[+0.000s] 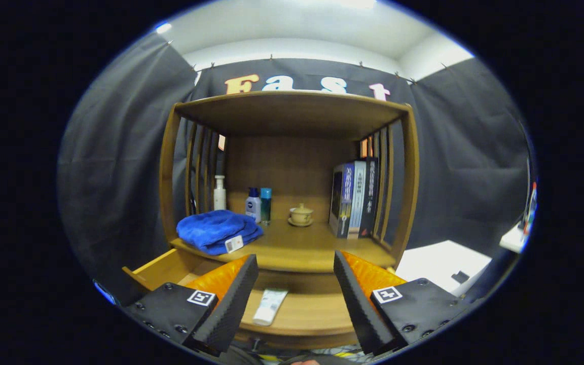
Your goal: Pull open the drawer, take out the items inside it, and place them on the countertop above the cabinet.
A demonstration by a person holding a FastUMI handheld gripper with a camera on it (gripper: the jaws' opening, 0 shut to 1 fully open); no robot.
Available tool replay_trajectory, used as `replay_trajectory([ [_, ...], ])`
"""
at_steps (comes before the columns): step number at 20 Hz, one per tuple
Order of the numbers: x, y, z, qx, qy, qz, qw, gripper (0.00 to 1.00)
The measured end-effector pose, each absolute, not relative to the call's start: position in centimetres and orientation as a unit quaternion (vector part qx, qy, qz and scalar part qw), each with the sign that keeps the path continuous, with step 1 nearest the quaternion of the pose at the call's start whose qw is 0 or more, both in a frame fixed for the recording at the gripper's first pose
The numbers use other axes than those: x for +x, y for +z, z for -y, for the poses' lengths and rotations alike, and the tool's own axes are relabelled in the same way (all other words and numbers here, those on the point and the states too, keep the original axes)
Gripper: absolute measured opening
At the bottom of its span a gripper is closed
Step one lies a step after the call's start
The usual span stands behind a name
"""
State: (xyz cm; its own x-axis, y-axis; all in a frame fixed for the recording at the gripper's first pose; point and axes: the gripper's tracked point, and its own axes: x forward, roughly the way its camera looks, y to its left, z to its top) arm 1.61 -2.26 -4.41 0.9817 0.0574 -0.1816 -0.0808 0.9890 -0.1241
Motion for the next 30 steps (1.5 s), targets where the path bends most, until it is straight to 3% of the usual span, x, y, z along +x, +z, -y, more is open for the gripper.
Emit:
replay_trajectory([
  [4, 4.9, -8.5, -1.9, -0.072, 0.113, -0.188, 0.973, 0.98],
  [7, 5.7, -13.7, -3.5, -0.062, 0.131, -0.290, 0.946, 0.98],
  [10, 4.3, -18.3, -3.8, -0.027, 0.122, -0.402, 0.907, 0.98],
  [15, 3.6, -24.5, -3.3, 0.013, 0.082, -0.509, 0.857, 0.96],
  [20, 3.4, -28.6, -1.5, -0.020, 0.036, -0.578, 0.815, 0.93],
  [26, 2.9, -30.1, -1.0, -0.043, 0.037, -0.626, 0.778, 0.86],
  [29, 3.2, -30.0, -0.4, -0.053, 0.057, -0.624, 0.778, 0.56],
  [30, 3.0, -30.2, -0.3, -0.052, 0.059, -0.627, 0.775, 0.54],
])
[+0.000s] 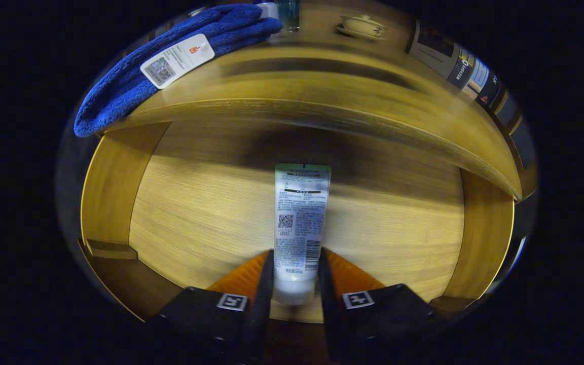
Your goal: Pull open the drawer, take out the items inside it, and place them on the countertop above the cabinet.
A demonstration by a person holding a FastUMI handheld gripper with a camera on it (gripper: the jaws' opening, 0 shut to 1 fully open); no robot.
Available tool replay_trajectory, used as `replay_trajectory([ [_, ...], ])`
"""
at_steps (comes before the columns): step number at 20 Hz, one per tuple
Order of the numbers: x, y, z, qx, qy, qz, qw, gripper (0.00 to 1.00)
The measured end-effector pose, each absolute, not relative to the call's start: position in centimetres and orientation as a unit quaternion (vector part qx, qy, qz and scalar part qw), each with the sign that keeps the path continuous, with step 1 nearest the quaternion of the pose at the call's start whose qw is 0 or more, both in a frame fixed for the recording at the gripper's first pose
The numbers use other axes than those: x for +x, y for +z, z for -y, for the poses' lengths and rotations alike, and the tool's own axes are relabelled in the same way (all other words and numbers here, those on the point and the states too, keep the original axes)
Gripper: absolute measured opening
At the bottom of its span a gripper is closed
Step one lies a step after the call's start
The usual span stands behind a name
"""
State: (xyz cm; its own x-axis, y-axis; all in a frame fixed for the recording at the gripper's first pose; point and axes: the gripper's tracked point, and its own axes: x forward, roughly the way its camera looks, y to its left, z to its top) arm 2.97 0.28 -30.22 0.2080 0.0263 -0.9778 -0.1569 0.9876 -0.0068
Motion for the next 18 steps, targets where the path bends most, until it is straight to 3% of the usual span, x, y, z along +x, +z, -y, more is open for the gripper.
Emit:
replay_trajectory([
  [18, -1.1, -17.5, 2.9, -0.036, 0.130, -0.541, 0.830, 0.52],
])
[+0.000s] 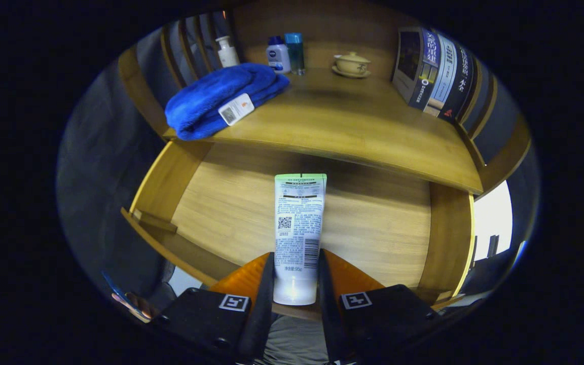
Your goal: Pull open the drawer, take out the items inside it, and place them on the countertop above the cabinet.
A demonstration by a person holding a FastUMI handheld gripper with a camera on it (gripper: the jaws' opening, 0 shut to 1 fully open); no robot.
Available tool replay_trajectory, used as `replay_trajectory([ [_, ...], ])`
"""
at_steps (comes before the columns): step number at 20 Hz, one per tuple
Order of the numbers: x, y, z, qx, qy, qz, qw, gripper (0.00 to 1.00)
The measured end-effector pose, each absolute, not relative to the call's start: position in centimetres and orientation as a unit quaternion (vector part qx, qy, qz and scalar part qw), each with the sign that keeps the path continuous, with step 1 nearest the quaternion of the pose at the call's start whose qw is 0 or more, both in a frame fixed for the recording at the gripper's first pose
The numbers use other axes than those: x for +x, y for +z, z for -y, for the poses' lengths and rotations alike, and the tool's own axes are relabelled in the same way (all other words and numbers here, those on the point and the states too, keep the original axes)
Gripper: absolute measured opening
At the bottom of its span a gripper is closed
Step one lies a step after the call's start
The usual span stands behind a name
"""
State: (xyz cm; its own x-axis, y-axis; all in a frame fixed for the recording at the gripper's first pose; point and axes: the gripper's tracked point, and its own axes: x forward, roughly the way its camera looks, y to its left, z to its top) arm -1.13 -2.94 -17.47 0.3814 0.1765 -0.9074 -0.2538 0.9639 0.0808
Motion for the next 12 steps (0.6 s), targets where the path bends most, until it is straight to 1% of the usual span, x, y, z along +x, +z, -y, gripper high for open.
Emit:
replay_trajectory([
  [3, 0.5, -15.0, 2.0, -0.009, 0.133, -0.499, 0.856, 0.52],
  [7, 5.0, -11.9, 0.8, 0.033, 0.127, -0.451, 0.883, 0.52],
  [12, 11.5, -12.3, 0.7, 0.063, 0.099, -0.429, 0.896, 0.52],
])
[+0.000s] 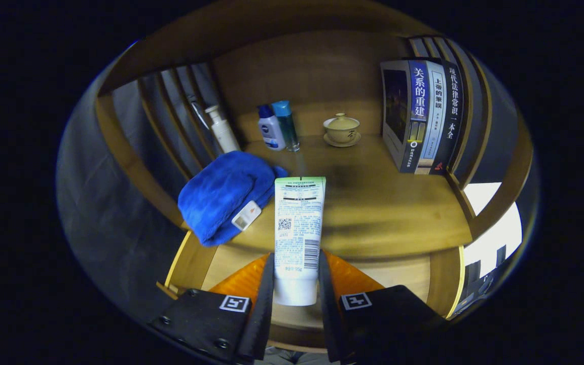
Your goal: Pull open the drawer, take out the items inside it, and place them on the countertop above the cabinet.
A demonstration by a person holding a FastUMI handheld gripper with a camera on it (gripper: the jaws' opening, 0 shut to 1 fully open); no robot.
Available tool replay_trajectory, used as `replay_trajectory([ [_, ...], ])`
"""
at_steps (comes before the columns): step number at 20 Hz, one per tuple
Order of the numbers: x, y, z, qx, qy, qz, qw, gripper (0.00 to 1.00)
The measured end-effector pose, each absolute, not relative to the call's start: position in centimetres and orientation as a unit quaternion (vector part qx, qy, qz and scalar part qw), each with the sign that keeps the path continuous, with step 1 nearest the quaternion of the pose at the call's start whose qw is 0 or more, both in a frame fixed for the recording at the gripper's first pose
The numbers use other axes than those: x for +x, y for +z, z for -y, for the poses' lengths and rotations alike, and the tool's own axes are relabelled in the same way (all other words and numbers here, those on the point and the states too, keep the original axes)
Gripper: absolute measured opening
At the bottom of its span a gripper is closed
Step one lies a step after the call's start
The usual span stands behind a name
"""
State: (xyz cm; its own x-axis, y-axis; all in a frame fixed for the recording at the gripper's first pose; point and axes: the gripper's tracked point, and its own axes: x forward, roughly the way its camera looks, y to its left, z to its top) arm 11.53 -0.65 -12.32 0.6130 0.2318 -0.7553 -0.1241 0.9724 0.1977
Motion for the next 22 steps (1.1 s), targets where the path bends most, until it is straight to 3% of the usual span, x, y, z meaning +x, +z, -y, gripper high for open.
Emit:
replay_trajectory([
  [6, 18.3, -14.6, 1.9, 0.062, 0.053, -0.403, 0.912, 0.52],
  [16, 19.7, -17.5, 2.6, 0.050, 0.027, -0.428, 0.902, 0.53],
  [19, 20.4, -16.9, 2.7, 0.047, 0.032, -0.409, 0.911, 0.60],
  [22, 20.0, -17.0, 3.2, 0.044, 0.028, -0.414, 0.909, 0.78],
])
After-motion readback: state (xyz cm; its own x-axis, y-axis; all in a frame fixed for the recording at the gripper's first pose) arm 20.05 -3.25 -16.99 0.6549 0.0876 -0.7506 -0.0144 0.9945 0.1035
